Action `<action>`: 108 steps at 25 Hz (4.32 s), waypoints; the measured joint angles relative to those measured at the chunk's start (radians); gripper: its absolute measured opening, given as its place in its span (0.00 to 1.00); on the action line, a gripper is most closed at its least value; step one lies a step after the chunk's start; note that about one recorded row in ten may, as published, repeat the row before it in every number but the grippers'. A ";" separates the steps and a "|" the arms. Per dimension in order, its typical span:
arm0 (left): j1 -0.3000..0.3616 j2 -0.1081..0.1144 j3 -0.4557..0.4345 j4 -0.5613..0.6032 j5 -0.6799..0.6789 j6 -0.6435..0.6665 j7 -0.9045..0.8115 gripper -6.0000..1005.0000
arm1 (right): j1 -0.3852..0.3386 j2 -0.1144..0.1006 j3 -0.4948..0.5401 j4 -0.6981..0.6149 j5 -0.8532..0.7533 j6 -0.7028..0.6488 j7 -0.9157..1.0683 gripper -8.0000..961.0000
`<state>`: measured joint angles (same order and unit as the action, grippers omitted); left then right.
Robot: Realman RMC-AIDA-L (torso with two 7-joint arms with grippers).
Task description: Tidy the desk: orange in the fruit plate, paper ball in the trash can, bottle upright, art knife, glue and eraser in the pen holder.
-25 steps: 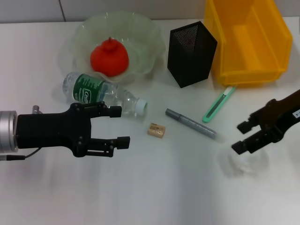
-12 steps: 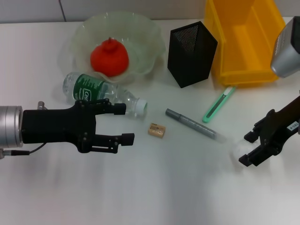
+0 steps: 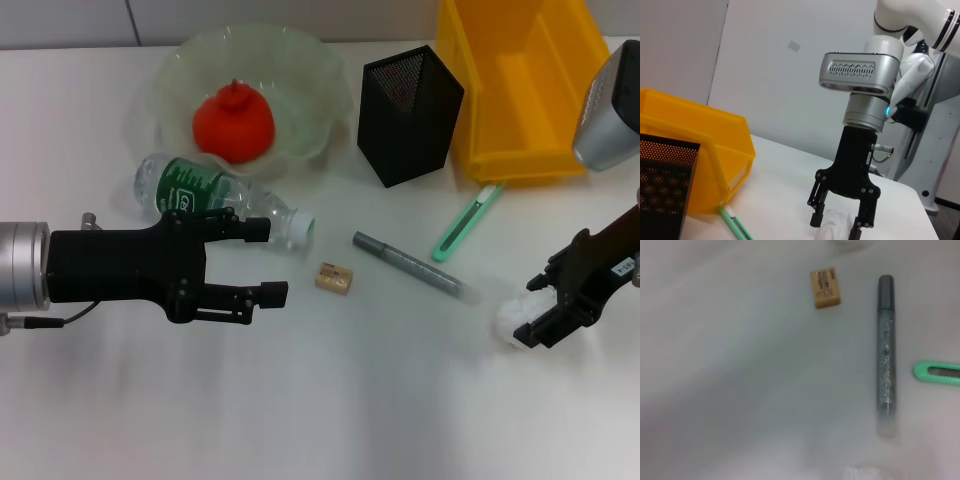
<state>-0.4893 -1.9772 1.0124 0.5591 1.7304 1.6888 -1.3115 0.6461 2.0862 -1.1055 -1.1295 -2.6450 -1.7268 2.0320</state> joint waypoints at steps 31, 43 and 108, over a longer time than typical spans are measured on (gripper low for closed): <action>0.006 -0.005 -0.009 0.001 -0.001 -0.002 0.011 0.86 | -0.050 -0.009 0.542 -0.127 0.392 0.316 0.023 0.51; 0.008 -0.006 -0.019 0.006 -0.010 0.011 0.010 0.86 | -0.115 -0.021 0.501 -0.002 0.733 0.383 -0.143 0.74; -0.277 -0.101 0.575 0.368 0.682 -0.611 -0.173 0.55 | -0.200 -0.079 0.510 0.416 0.461 -0.004 -0.571 0.85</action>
<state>-0.7664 -2.0785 1.5873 0.9272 2.4121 1.0782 -1.4844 0.4456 2.0071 -0.5952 -0.7135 -2.1845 -1.7308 1.4611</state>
